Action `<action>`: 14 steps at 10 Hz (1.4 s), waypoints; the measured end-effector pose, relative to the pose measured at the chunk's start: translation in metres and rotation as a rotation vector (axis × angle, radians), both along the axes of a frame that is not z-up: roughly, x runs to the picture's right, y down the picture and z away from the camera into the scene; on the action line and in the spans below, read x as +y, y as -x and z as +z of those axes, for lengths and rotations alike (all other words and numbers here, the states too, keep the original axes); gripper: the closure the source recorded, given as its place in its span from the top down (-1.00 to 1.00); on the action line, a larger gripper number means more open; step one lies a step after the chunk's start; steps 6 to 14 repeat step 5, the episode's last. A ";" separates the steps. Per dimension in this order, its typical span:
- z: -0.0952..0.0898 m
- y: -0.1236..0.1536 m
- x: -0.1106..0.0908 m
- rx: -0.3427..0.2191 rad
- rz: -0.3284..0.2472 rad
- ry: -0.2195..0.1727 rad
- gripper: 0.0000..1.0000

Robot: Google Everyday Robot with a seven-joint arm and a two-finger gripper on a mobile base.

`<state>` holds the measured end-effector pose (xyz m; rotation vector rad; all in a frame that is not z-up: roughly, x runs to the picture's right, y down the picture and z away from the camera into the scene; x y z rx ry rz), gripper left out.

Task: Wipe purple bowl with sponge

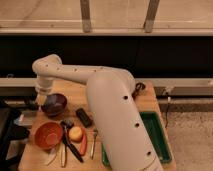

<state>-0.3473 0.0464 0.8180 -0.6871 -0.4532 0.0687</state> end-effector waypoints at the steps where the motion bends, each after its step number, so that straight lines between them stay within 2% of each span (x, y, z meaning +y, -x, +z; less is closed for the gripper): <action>1: -0.006 -0.007 0.004 0.008 0.006 -0.001 -1.00; 3: -0.008 -0.032 0.002 0.042 0.038 -0.006 -1.00; 4: -0.007 -0.035 0.001 0.047 0.048 -0.005 -1.00; 14: -0.008 -0.033 0.001 0.045 0.047 -0.004 -1.00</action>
